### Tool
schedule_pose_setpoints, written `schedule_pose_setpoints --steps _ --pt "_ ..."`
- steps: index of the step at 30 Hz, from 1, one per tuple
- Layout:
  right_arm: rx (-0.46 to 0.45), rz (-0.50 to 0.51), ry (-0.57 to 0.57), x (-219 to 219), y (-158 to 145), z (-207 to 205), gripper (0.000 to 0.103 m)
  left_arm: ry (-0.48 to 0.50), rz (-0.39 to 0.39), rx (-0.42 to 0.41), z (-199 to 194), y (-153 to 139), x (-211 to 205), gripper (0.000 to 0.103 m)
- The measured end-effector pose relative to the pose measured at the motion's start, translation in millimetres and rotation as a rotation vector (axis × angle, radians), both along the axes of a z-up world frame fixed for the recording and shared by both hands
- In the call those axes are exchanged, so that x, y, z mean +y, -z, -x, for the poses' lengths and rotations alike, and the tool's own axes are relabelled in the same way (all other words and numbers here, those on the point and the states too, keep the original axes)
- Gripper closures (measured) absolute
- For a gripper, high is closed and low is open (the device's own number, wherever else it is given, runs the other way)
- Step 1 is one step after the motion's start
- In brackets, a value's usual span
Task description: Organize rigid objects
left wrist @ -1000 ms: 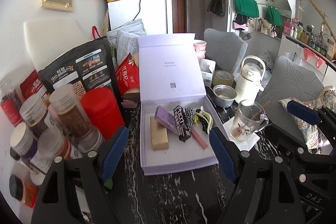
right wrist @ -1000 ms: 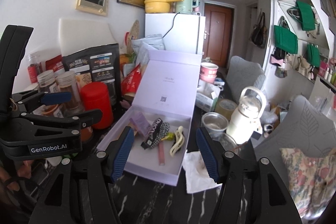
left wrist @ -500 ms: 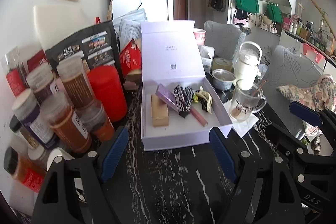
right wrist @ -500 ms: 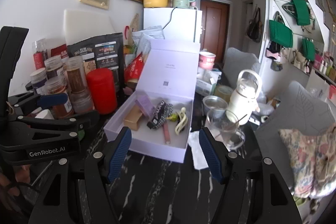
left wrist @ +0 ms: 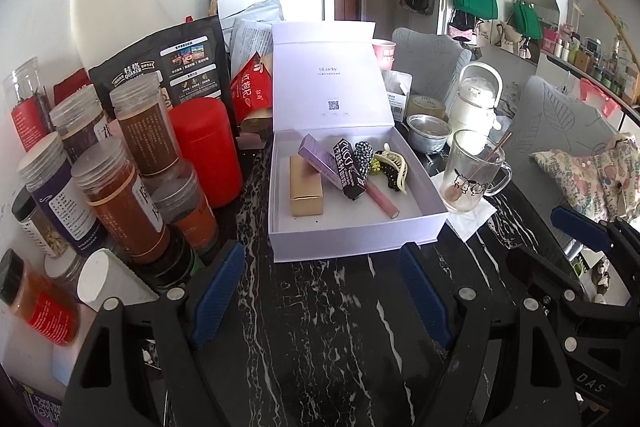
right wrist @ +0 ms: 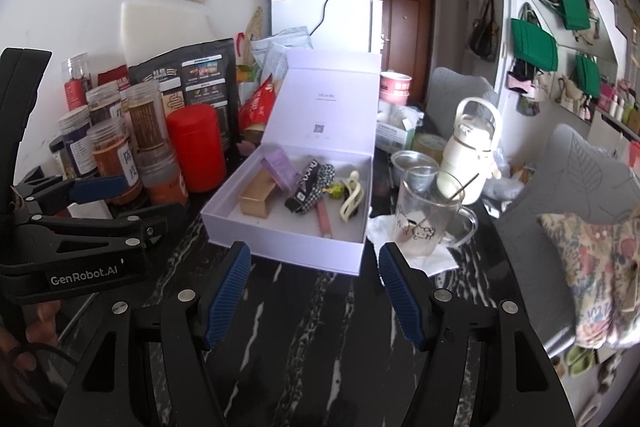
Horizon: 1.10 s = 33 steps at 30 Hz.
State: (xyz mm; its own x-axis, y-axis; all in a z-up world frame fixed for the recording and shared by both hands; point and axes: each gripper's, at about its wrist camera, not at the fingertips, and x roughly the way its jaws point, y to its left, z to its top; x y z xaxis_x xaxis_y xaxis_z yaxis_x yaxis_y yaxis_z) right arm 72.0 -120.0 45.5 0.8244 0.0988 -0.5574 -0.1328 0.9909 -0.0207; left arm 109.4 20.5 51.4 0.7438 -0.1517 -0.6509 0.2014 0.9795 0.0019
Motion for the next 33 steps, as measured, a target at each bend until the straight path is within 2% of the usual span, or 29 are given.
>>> schedule_pose_setpoints --steps 33 --pt "0.002 0.0 0.016 -7.6 2.9 2.0 0.036 0.002 -0.002 0.0 6.1 1.2 -4.0 0.023"
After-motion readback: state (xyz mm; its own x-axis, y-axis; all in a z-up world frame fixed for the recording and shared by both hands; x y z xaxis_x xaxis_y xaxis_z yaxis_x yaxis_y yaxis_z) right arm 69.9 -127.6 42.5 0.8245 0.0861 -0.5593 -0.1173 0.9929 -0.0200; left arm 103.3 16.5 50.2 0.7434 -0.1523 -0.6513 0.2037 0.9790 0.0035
